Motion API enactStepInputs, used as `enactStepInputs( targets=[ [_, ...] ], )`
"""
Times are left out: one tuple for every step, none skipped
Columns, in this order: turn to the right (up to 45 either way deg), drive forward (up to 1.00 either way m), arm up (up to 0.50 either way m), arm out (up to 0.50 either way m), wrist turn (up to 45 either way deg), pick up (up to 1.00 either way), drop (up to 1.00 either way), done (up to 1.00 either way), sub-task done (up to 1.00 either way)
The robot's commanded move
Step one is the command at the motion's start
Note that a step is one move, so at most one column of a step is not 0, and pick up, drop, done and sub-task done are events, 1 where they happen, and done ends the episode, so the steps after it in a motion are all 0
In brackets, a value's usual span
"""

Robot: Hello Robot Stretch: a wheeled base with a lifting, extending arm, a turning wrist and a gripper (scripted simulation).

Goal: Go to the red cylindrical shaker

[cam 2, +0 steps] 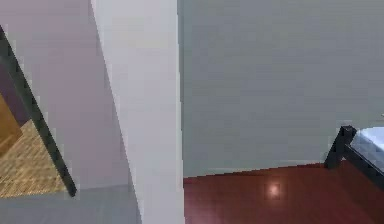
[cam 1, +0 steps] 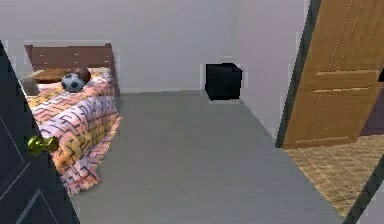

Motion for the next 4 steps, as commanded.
enactStepInputs(
  targets=[
    [15.0,0.00,0.00,0.00,0.0,0.00,0.00,0.00,0.00],
    [0.0,0.35,0.00,0.00,0.0,0.00,0.00,0.00,0.00],
    [15.0,0.00,0.00,0.00,0.0,0.00,0.00,0.00,0.00],
    [3.0,0.00,0.00,0.00,0.0,0.00,0.00,0.00,0.00]
  ],
)
